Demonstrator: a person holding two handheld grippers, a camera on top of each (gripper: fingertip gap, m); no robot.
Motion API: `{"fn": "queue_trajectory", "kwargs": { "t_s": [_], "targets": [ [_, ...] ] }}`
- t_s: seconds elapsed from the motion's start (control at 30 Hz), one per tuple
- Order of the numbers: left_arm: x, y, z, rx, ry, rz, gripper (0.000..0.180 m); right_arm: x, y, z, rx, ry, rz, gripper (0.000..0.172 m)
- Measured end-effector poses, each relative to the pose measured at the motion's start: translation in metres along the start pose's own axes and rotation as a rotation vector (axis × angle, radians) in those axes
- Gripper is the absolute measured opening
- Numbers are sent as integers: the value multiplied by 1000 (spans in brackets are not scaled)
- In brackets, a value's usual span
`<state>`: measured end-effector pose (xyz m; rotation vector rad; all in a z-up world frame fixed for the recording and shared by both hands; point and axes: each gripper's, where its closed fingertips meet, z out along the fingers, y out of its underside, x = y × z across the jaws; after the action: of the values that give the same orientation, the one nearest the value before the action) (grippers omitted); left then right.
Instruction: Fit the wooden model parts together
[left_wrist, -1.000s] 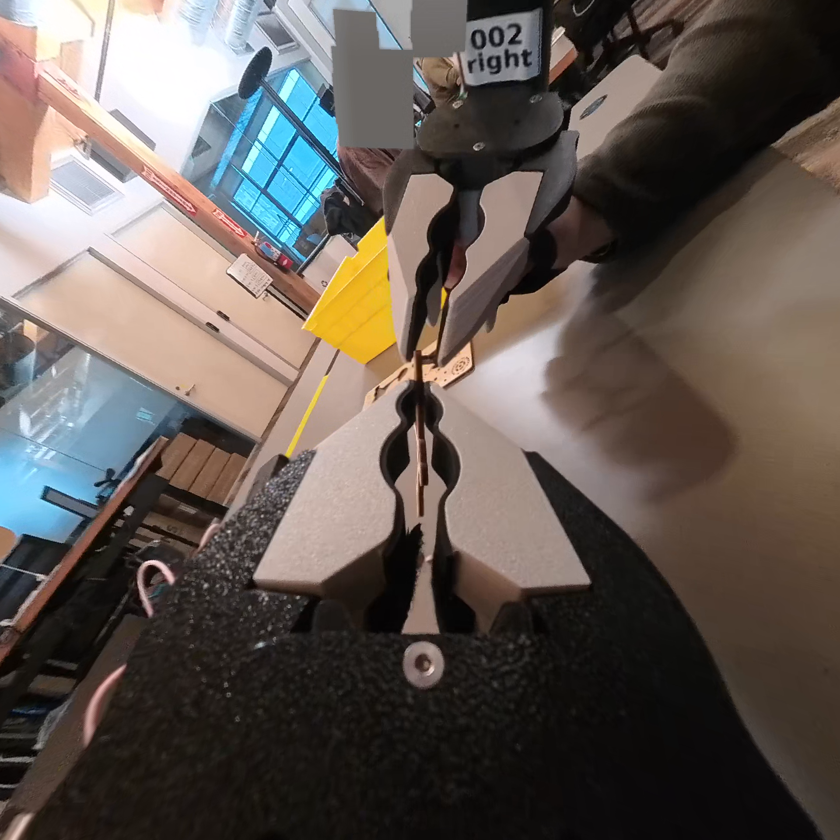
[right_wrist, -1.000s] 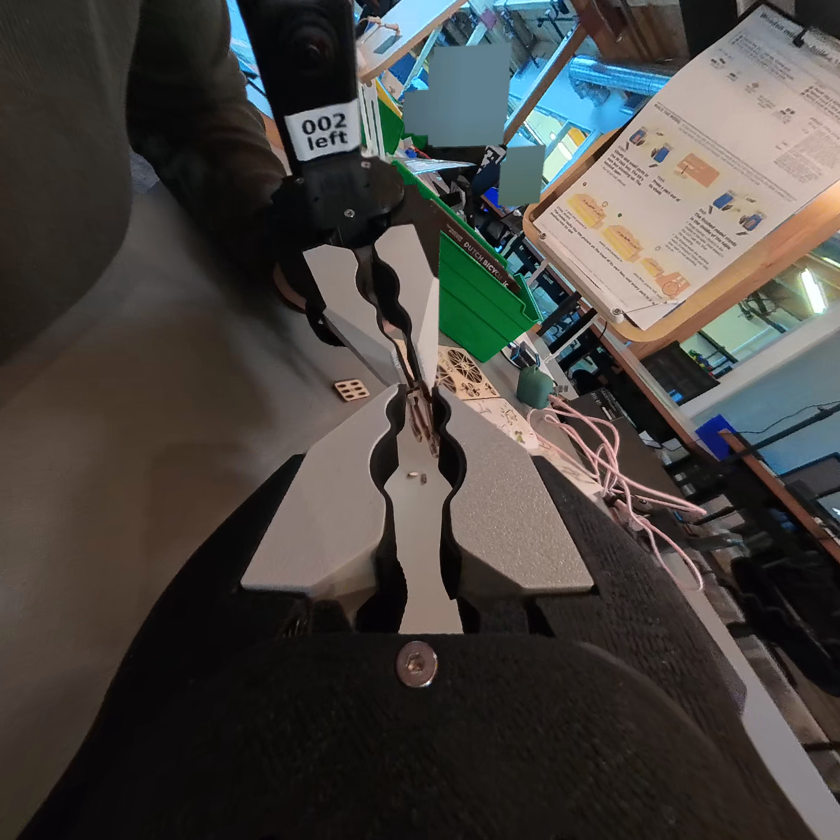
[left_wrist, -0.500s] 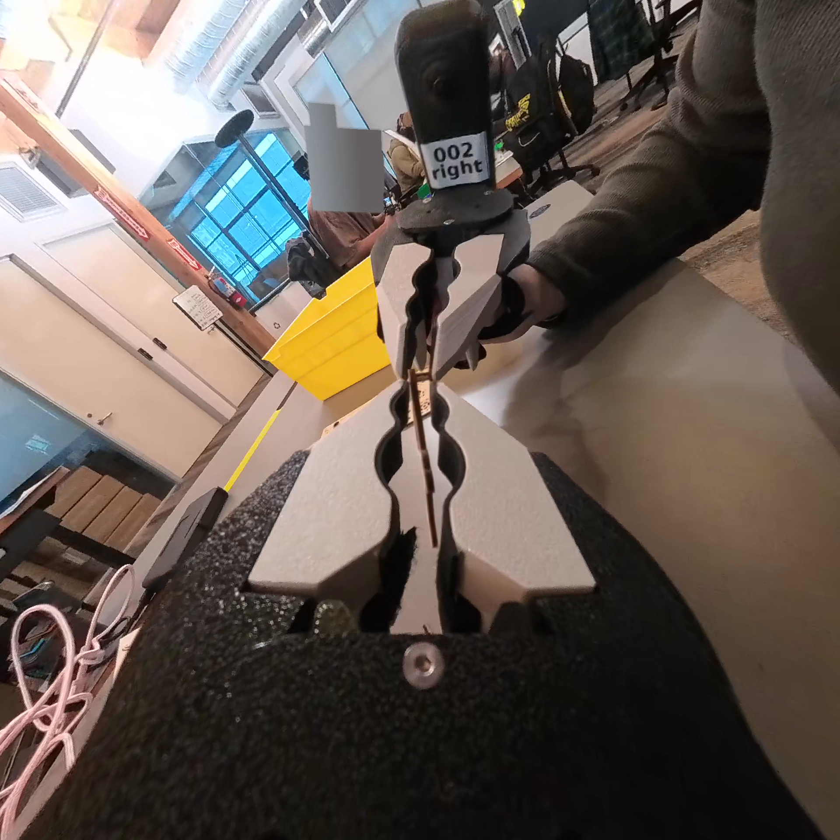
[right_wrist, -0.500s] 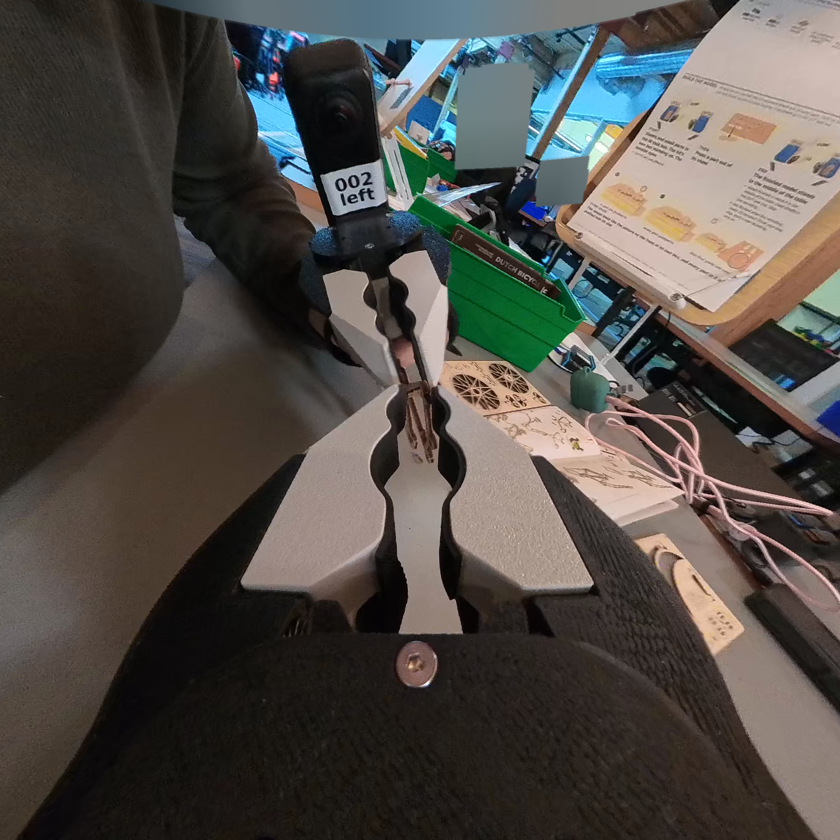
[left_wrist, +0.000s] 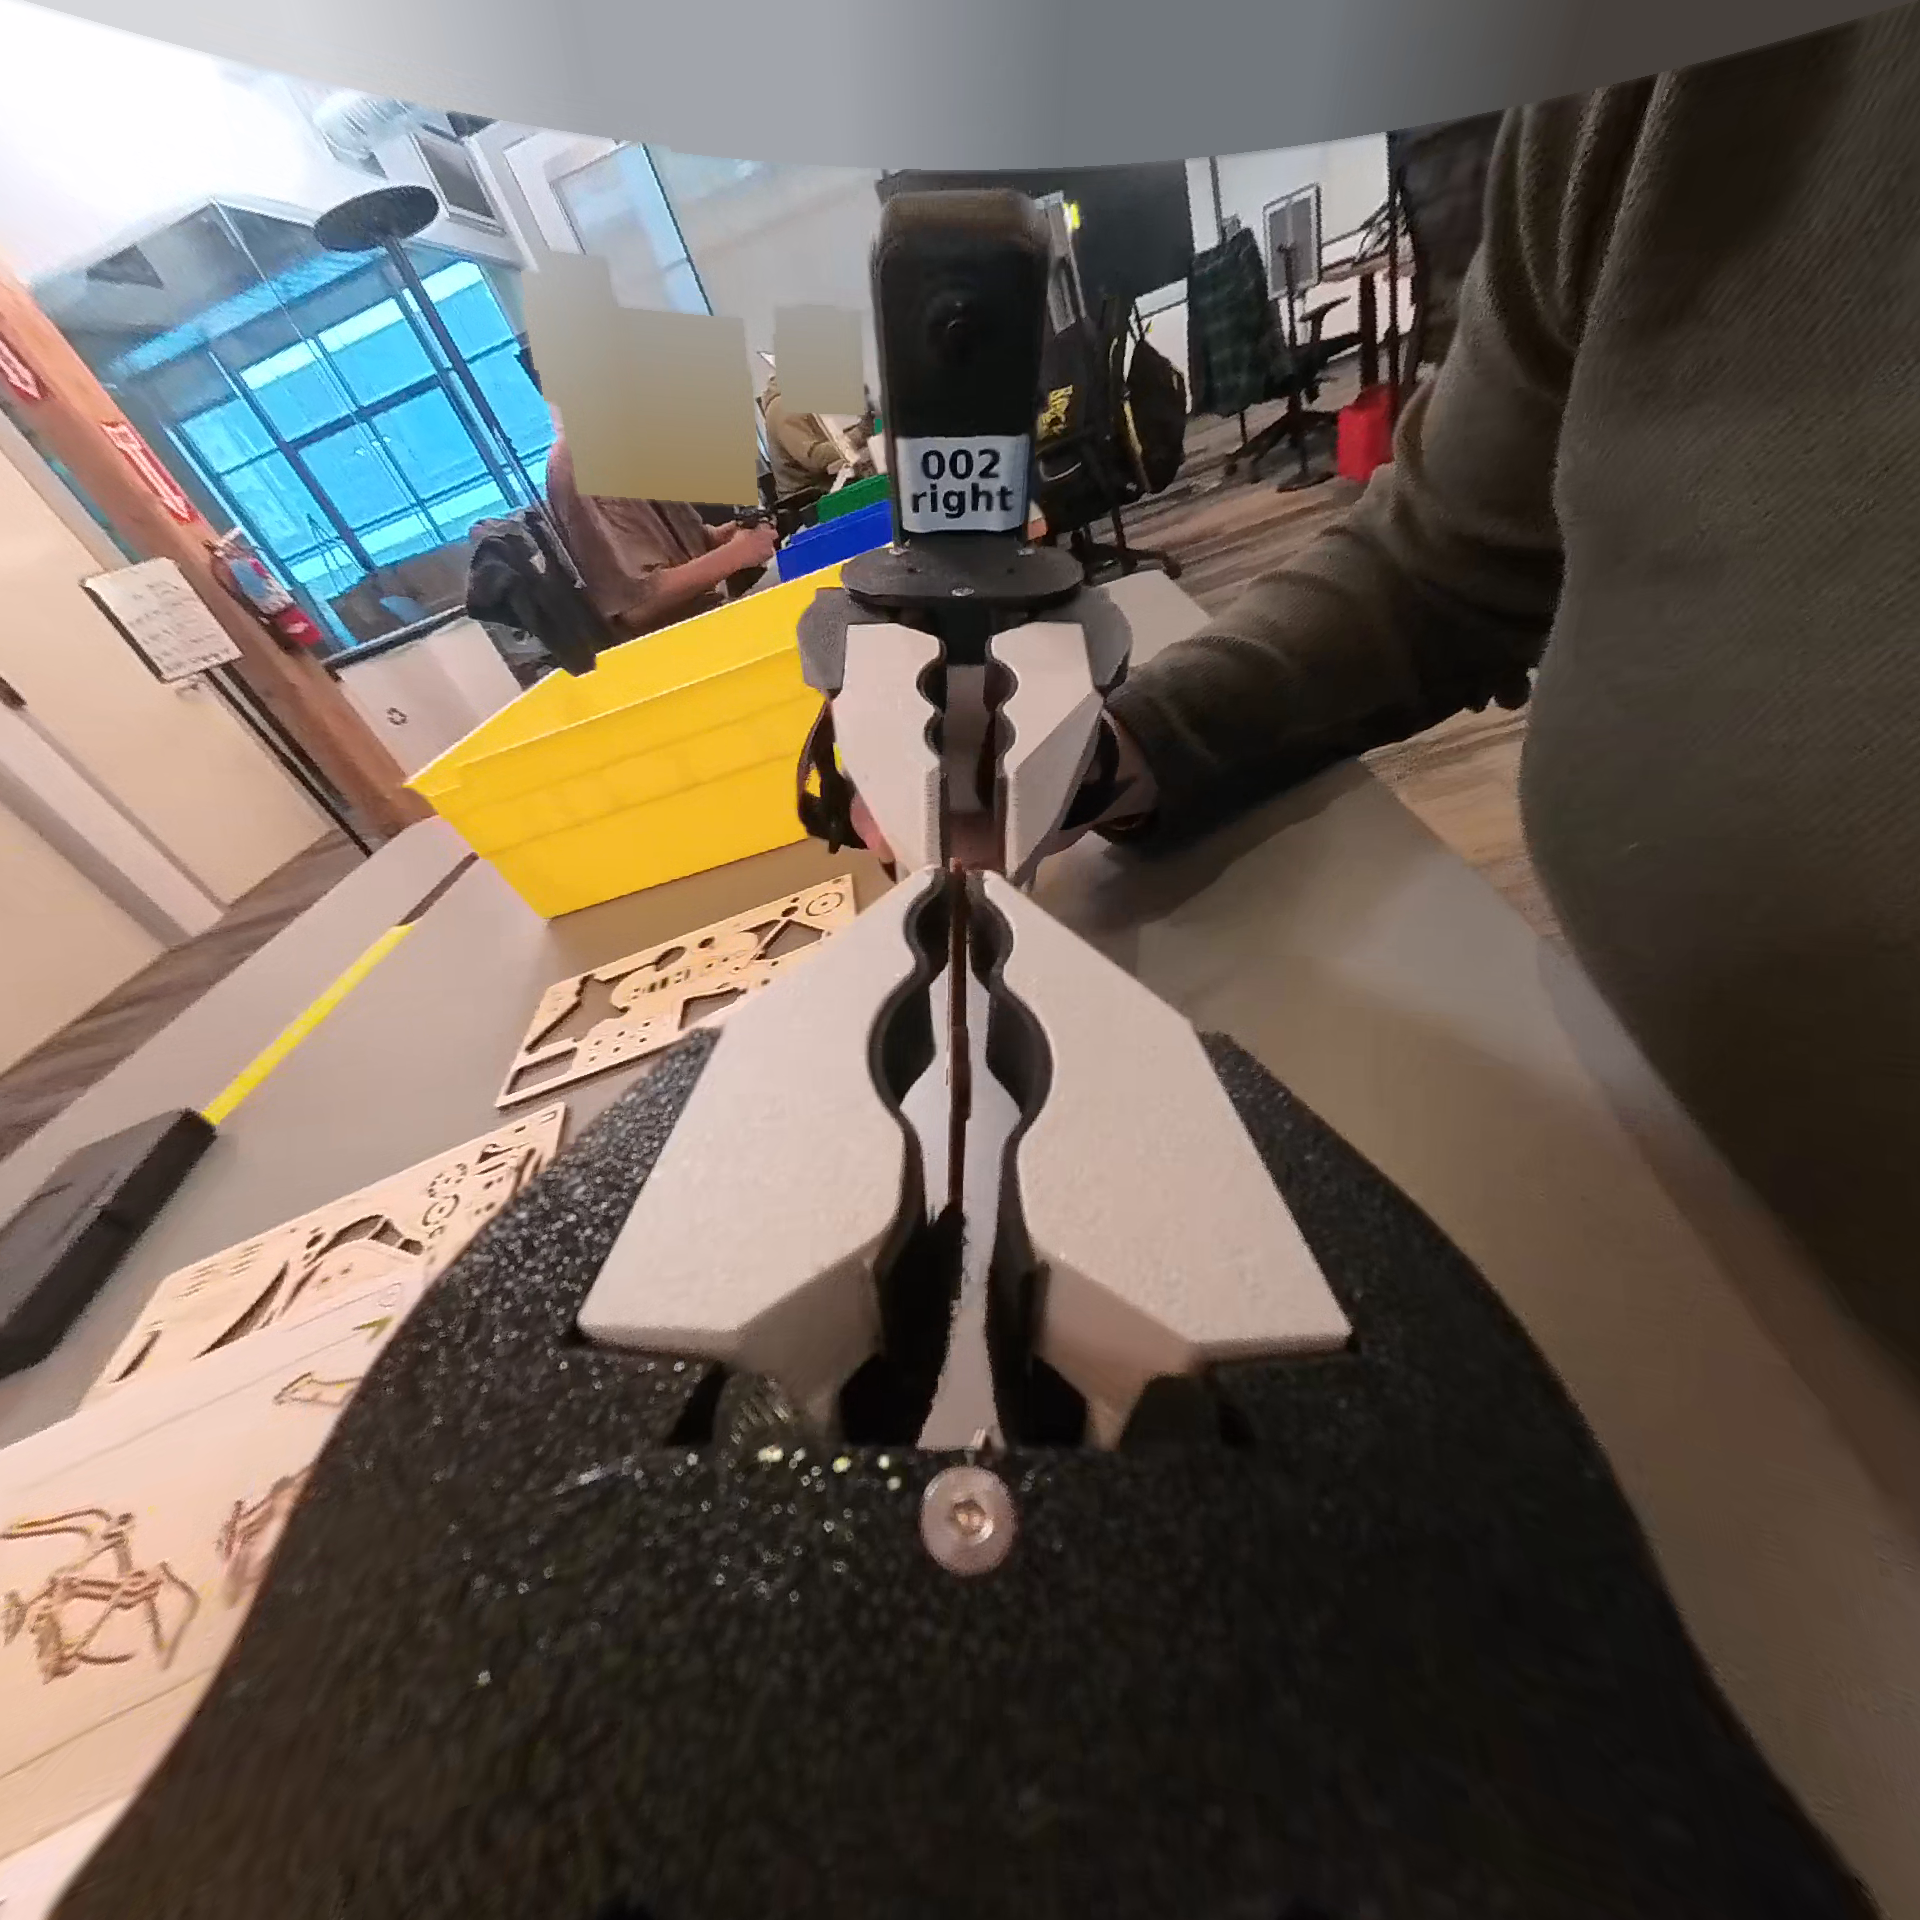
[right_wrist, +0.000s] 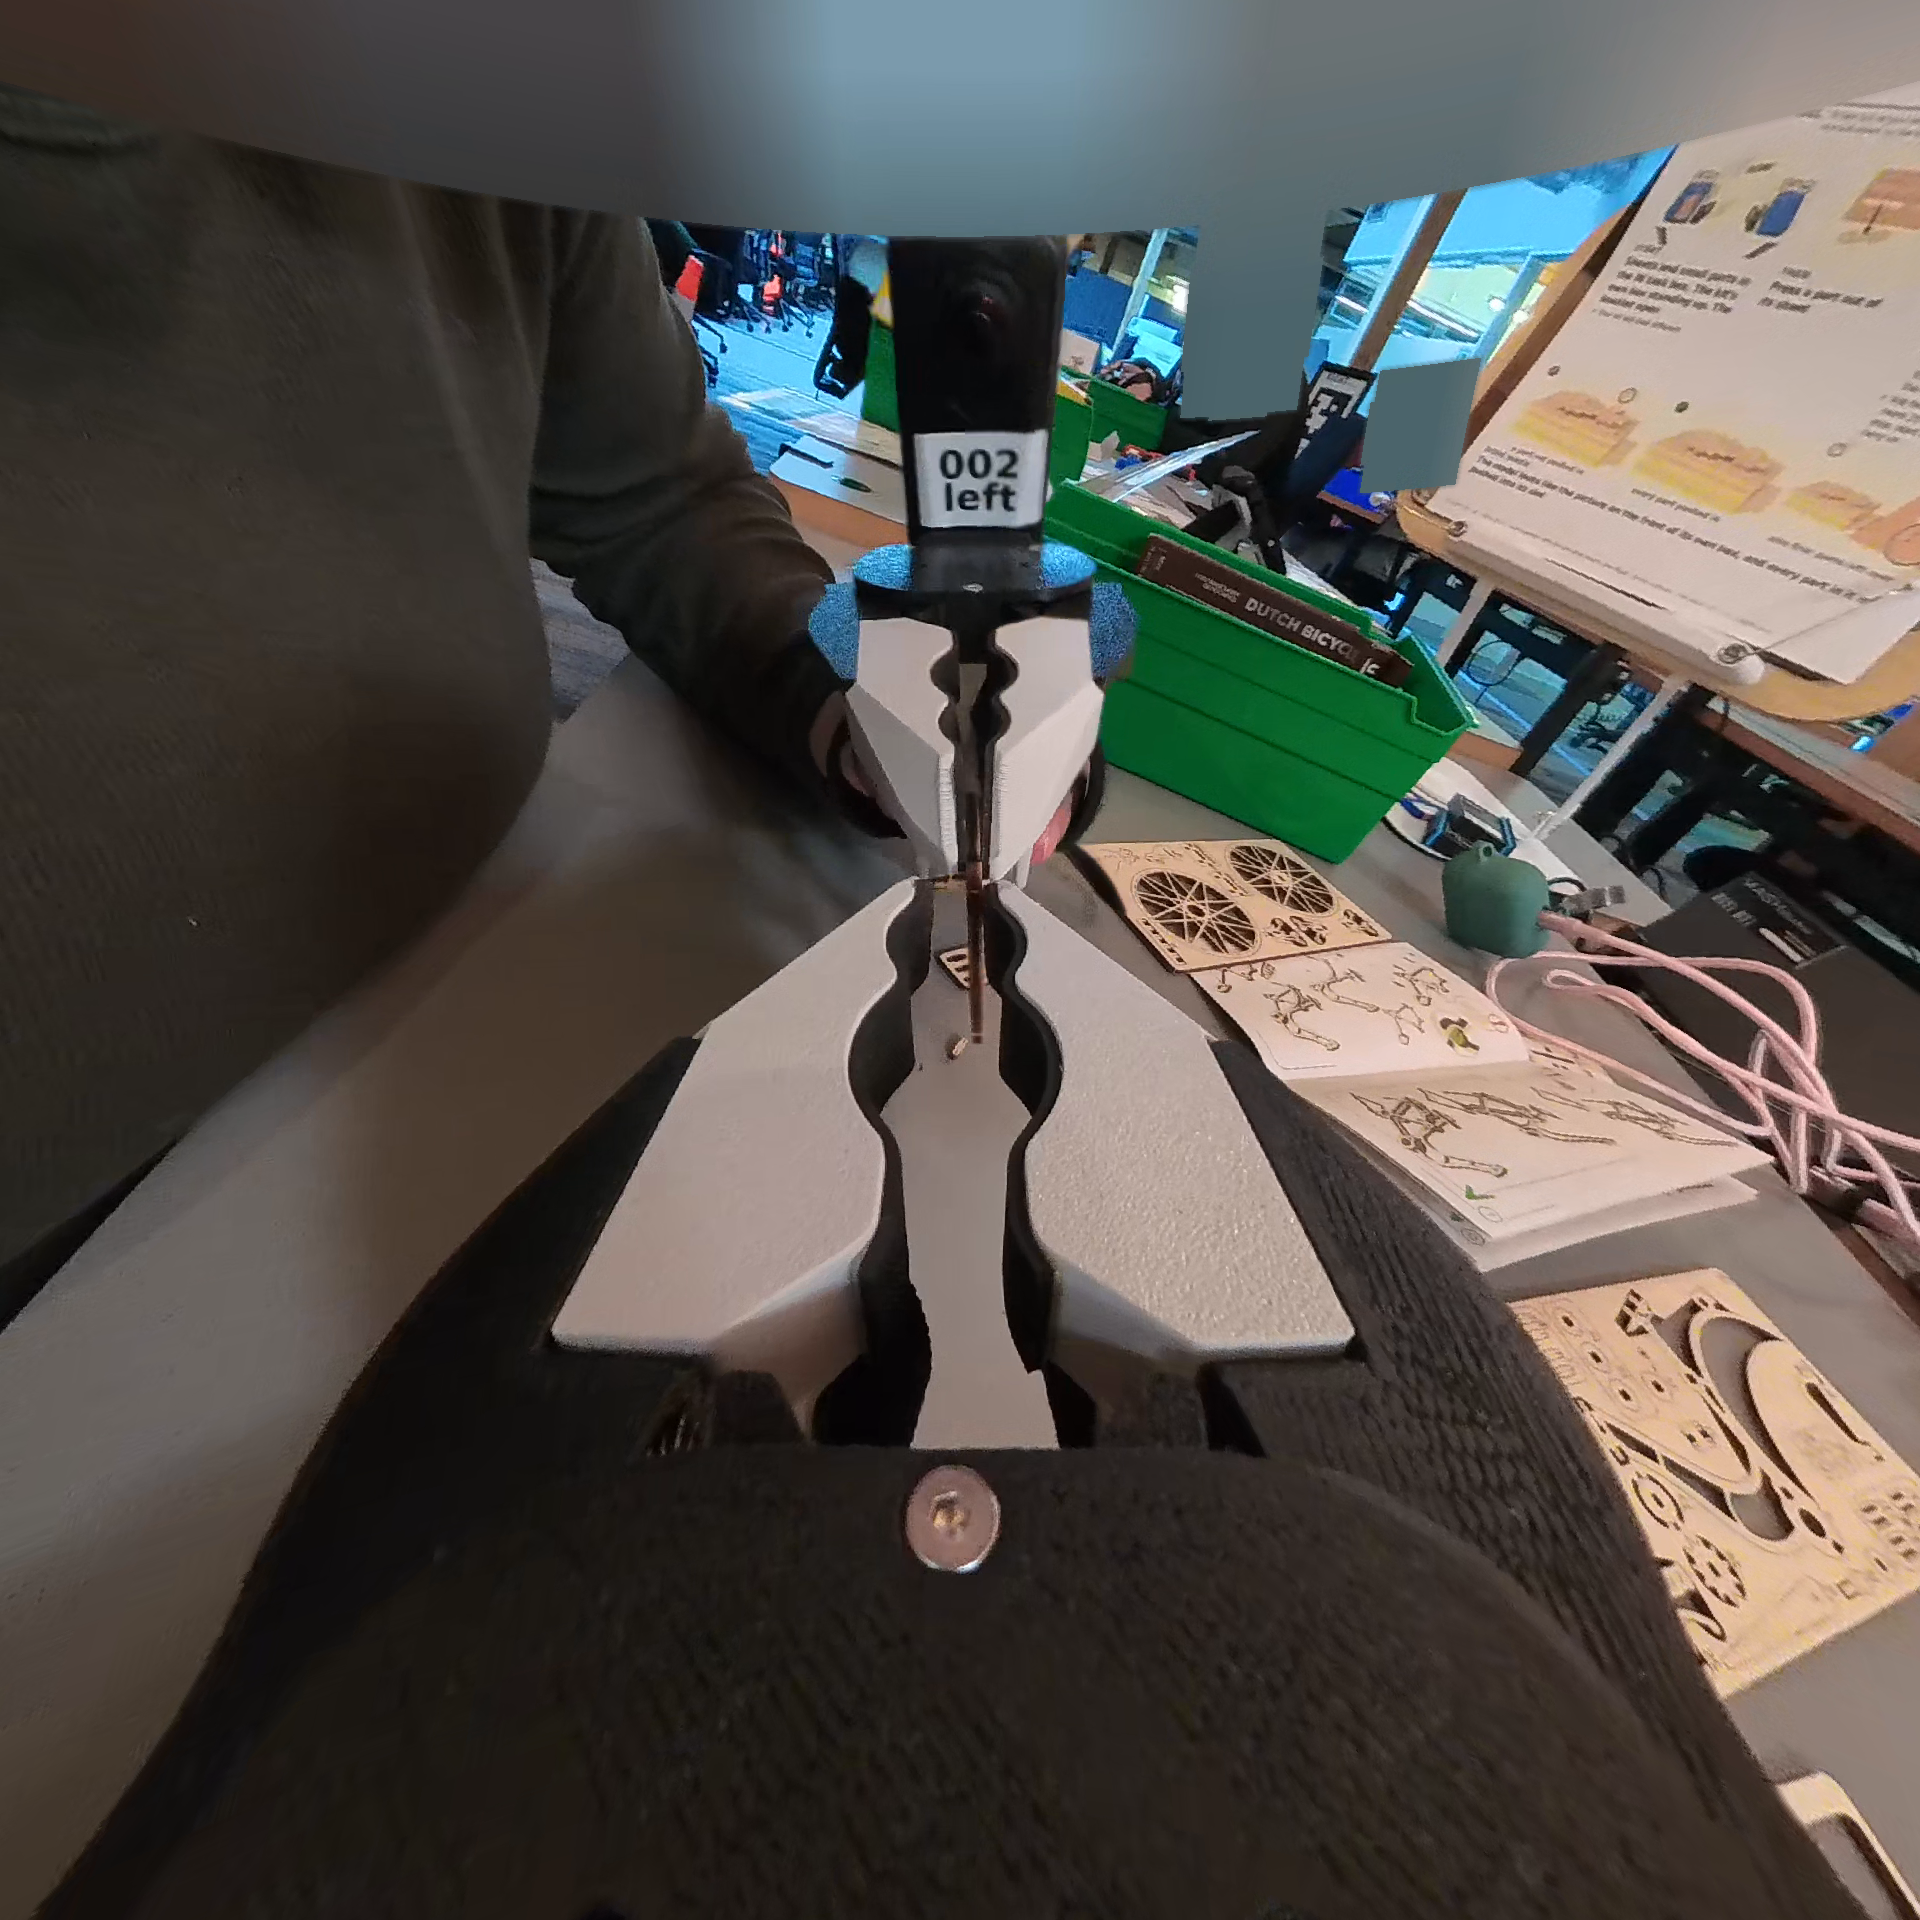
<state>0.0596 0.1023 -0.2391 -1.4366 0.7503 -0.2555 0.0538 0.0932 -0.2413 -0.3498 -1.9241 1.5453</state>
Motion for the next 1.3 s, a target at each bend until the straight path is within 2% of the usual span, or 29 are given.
{"fn": "queue_trajectory", "kwargs": {
  "t_s": [0.23,1.3],
  "targets": [
    [0,-2,1,0,-32,30,0,0,-2,0,15,-2,21,8],
    [-7,-8,-2,28,-87,-35,0,6,-9,3,-10,87,23,6]
  ]
}}
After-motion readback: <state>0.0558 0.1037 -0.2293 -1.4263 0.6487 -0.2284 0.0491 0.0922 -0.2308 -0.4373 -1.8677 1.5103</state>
